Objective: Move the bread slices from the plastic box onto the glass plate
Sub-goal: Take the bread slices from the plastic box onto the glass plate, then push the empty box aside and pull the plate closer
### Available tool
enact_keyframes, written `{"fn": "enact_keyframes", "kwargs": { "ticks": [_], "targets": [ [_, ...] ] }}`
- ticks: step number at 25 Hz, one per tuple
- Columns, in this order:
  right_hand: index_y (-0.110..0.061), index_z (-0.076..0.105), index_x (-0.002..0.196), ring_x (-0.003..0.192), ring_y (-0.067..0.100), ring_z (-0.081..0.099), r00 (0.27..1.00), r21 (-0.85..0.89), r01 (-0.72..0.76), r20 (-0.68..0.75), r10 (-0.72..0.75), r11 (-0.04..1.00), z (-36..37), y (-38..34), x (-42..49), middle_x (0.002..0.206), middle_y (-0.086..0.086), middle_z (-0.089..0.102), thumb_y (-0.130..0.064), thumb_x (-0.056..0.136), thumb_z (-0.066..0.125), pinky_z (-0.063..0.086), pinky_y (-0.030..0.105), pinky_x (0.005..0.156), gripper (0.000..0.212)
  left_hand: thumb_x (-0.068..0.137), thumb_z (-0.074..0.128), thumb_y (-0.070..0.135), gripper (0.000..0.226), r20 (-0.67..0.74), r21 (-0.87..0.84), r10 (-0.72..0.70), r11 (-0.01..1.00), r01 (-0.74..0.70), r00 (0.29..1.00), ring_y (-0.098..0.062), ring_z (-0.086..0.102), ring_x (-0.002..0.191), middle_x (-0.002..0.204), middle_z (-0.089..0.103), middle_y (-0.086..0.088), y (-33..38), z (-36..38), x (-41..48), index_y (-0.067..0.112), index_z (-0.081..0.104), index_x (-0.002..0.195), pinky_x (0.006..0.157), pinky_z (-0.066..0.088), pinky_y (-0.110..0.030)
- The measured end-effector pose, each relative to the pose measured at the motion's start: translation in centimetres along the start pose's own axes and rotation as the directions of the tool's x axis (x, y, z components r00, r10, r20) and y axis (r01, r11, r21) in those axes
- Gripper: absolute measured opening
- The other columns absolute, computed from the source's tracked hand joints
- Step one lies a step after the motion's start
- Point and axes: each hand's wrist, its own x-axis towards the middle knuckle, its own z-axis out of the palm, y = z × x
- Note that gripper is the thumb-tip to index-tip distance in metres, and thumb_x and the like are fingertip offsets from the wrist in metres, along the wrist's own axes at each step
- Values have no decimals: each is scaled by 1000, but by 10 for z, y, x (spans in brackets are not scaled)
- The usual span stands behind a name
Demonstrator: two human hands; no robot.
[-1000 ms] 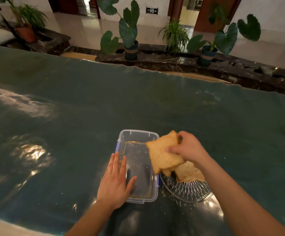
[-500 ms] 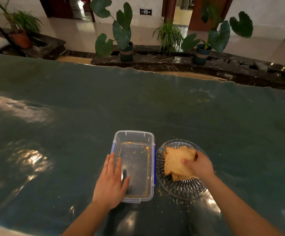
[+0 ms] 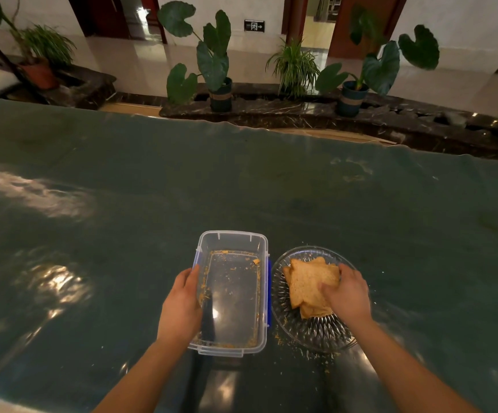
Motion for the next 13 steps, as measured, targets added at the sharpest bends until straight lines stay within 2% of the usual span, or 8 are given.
{"fn": "enact_keyframes", "kwargs": {
  "ticks": [5, 9, 13],
  "targets": [
    [-8, 42, 139, 126, 35, 45, 1000, -40, 18, 11, -17, 999, -1, 0, -2, 135, 16, 50, -29, 78, 74, 39, 46, 106, 72, 67, 54, -14, 59, -139, -10, -25, 1000, 24, 990, -34, 68, 93, 116, 68, -10, -13, -15, 14, 13, 69, 118, 75, 49, -32],
    [-8, 40, 141, 127, 36, 45, 1000, -73, 25, 14, -24, 997, -2, 0, -2, 135, 16, 50, -31, 79, 74, 39, 47, 105, 74, 62, 53, -18, 61, -173, 22, -121, 992, 127, 977, -38, 68, 87, 104, 72, -15, -39, -41, 30, 11, 72, 112, 72, 50, -36],
    [-8, 41, 140, 127, 37, 44, 999, -110, 32, 18, -31, 993, 1, -1, 0, 136, 17, 49, -29, 79, 75, 39, 48, 106, 74, 61, 51, -17, 58, -182, 57, -208, 974, 221, 961, -38, 64, 78, 94, 71, -16, -63, -57, 41, 12, 72, 106, 63, 43, -32]
  ]
}}
